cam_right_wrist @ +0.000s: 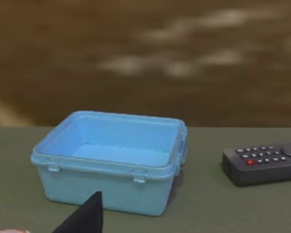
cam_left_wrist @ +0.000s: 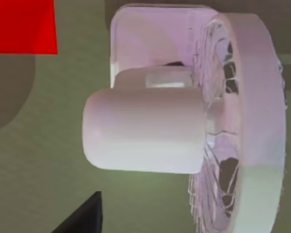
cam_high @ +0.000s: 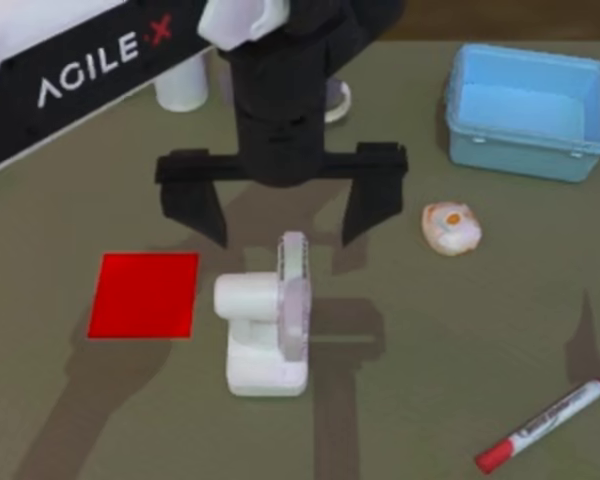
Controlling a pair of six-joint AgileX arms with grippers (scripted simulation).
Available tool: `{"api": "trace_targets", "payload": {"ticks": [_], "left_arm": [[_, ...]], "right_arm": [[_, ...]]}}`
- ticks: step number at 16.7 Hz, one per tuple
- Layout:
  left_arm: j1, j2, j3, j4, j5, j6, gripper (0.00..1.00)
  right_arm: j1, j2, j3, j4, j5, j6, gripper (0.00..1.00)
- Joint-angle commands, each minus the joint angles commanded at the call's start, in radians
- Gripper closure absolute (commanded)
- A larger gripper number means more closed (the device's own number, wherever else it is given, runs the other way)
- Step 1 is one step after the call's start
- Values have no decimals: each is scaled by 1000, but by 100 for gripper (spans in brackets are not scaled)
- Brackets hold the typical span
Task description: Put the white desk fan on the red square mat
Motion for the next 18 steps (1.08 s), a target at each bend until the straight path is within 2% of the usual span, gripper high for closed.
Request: {"api": "trace_targets", "payload": {"ticks": [6,11,18], "left_arm": [[-1,-8,-179,169,0,-1,0],[-2,-8,-195,184,0,-1,0],[-2,-8,-195,184,0,-1,53]], "right_arm": [[0,0,0,0,0,0,0],[0,0,0,0,0,0,0],[0,0,0,0,0,0,0]]}}
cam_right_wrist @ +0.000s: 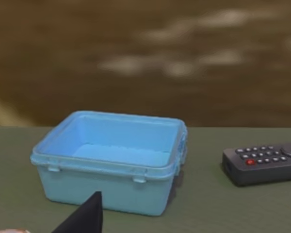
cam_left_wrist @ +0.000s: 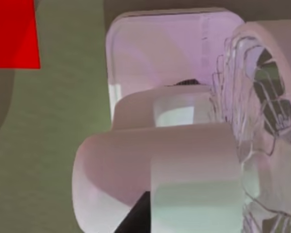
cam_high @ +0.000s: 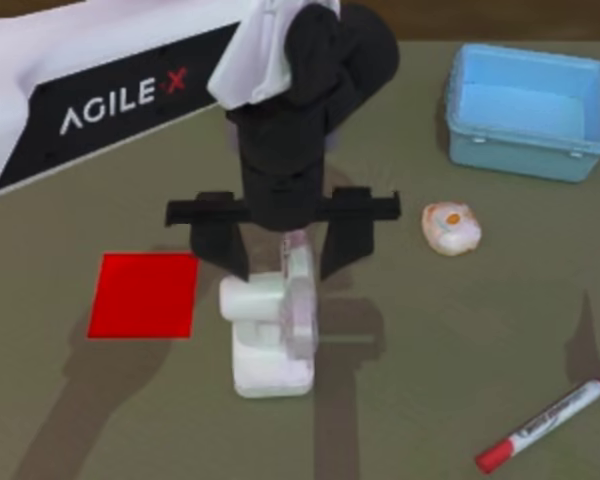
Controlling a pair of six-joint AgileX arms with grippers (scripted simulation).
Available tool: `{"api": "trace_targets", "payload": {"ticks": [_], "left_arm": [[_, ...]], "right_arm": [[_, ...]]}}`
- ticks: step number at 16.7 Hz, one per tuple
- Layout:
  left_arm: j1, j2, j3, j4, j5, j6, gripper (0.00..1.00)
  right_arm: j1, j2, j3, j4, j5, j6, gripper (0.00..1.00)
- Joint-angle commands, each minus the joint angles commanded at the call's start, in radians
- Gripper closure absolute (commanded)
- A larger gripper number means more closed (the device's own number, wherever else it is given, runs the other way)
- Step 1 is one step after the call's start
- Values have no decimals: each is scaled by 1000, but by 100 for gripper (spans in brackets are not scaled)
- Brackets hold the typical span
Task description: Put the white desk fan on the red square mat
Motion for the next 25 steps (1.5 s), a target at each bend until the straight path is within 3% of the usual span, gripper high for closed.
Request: {"api": "trace_targets", "payload": {"ticks": [6,7,16,25], "left_arm": [[0,0,0,0,0,0,98],[0,0,0,0,0,0,100],[0,-10,6,-3,2,-1,100],[18,4,222,-205,2,-3,100]], "right_arm": [[0,0,0,0,0,0,0],[0,0,0,0,0,0,0],[0,0,0,0,0,0,0],[0,0,0,0,0,0,0]]}}
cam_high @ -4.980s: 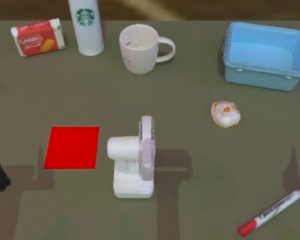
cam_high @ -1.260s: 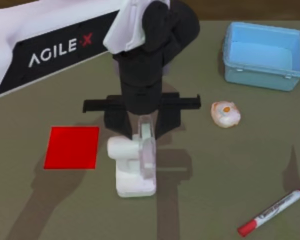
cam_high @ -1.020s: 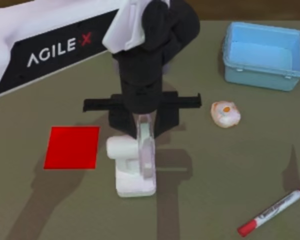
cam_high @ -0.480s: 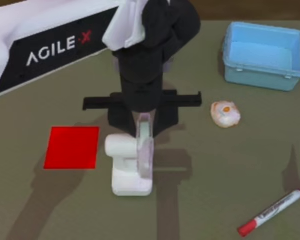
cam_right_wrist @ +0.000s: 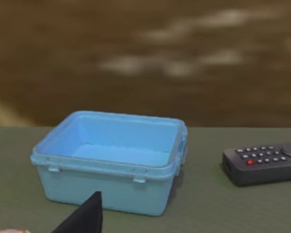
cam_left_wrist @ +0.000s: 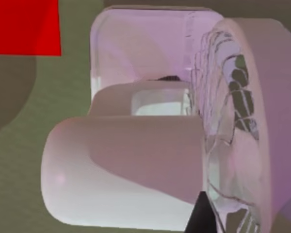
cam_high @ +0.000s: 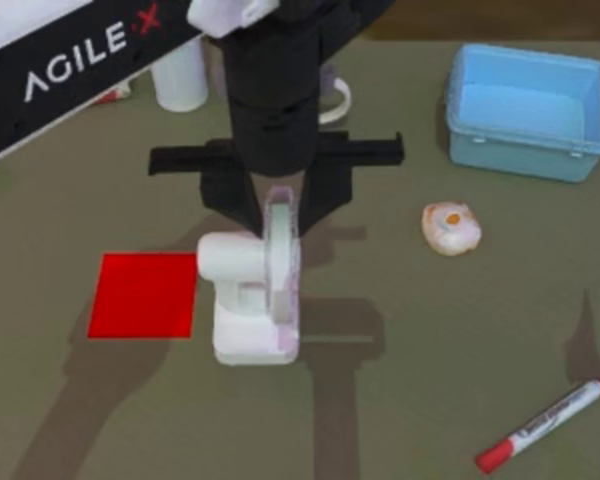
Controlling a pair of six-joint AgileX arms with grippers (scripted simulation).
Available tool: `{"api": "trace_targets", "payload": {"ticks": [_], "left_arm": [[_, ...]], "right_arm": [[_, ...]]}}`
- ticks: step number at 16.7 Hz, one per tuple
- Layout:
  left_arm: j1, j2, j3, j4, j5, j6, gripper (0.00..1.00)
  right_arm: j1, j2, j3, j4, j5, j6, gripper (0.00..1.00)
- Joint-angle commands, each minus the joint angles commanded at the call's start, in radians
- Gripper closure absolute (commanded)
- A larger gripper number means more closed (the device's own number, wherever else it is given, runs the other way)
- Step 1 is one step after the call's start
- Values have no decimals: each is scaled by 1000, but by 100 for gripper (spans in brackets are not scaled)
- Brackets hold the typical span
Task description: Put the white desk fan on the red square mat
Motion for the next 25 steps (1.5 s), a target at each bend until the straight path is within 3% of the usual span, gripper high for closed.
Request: {"api": "trace_targets", "payload": {"ticks": [6,10,14,25], "left_arm": [[0,-1,-7,-1,0,31,100],[34,-1,-30,-8,0,213,100],[94,-18,-60,-6,1,539,100],[306,-137,-209,51,3,1648,100]], "right_arm": [[0,0,0,0,0,0,0],[0,0,0,0,0,0,0],[0,0,0,0,0,0,0],[0,0,0,0,0,0,0]]}}
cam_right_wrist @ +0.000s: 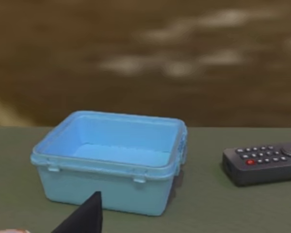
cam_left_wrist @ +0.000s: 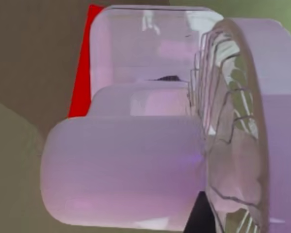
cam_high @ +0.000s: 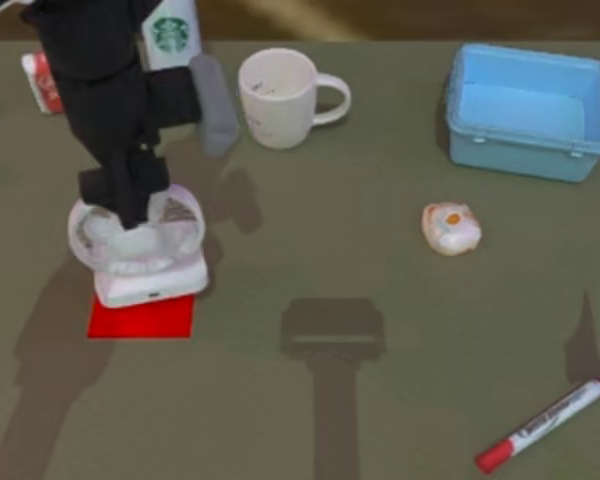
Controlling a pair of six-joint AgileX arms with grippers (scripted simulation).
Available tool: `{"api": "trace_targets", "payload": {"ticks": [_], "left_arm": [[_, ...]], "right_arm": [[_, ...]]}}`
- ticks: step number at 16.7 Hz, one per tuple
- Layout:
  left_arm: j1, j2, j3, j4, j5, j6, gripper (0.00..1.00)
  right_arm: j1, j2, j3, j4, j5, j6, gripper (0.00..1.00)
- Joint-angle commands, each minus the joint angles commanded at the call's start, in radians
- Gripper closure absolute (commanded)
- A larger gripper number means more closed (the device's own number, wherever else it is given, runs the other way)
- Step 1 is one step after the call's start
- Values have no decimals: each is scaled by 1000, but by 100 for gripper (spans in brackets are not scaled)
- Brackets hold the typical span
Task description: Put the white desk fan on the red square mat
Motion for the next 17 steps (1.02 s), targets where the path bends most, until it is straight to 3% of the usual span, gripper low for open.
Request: {"api": "trace_targets", "payload": {"ticks": [3,6,12,17], "left_arm": [[44,-29,-40,14,0,188,100],[68,-45,-62,23,0,281,100],[65,-43,-66,27,0,291,100],[74,-38,-173,143,0,294,100]], "right_arm": [[0,0,0,0,0,0,0],[0,0,0,0,0,0,0],[0,0,0,0,0,0,0],[0,0,0,0,0,0,0]]}}
